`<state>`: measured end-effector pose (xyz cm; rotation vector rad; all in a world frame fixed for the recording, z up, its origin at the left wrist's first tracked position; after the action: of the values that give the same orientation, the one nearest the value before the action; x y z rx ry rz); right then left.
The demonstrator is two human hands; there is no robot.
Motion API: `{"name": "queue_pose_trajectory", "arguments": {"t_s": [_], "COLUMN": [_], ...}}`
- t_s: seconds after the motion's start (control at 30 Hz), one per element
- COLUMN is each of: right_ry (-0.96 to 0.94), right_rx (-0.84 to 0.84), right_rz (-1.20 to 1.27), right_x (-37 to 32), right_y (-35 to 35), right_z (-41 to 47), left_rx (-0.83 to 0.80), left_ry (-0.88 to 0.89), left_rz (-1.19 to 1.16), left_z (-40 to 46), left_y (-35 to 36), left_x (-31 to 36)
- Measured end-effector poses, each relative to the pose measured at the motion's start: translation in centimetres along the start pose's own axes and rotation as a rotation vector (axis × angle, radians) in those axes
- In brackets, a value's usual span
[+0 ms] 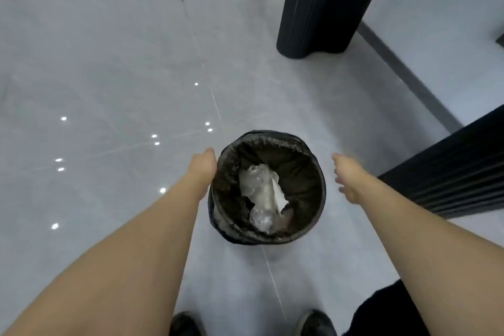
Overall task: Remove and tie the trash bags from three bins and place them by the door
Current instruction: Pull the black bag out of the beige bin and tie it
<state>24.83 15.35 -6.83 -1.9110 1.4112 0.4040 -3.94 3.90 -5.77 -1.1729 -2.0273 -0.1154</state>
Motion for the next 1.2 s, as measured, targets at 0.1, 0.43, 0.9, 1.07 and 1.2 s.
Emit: {"name": "queue_pose_trajectory", "arguments": {"t_s": [0.1,0.43,0.9,1.07,1.2], "right_ry": [0.247,0.368,0.108,0.060,-0.020], "right_rx": [0.035,-0.077,0.223,0.000,-0.066], "right_rz": [0.135,0.351,0.264,-0.080,-0.265], "right_x": [6.4,12.9,7.3,4.7,2.1], "right_y": [-0.3,3.5,-1.0,-0.1,-0.5], "right_z": [0.8,-1.9,-3.4,-4.8,-4.7], "left_rx": [-0.072,-0.128,-0.258,-0.402,-0.415], "left_ry": [-0.214,-0.320,0.084,0.016,0.033], "left_rz": [-0.186,-0.135,0.473,0.501,0.479], "left_z": [-2.0,-2.0,-4.6,-5.0,-4.6], "left_y": [0.7,0.9,0.3,2.2,2.7], "left_x": [-5.0,-11.0,-0.7,-1.5,-0.6]}}
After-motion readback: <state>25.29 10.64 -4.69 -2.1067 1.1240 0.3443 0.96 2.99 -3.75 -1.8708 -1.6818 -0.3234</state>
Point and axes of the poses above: each hand's wrist, its own z-axis towards the middle knuckle, its own y-axis out of the palm, x = y × z, the point moved 8 cm from there along z, towards the middle knuckle, and after that the axes turned 6 degrees about x, right-handed, at the moved point
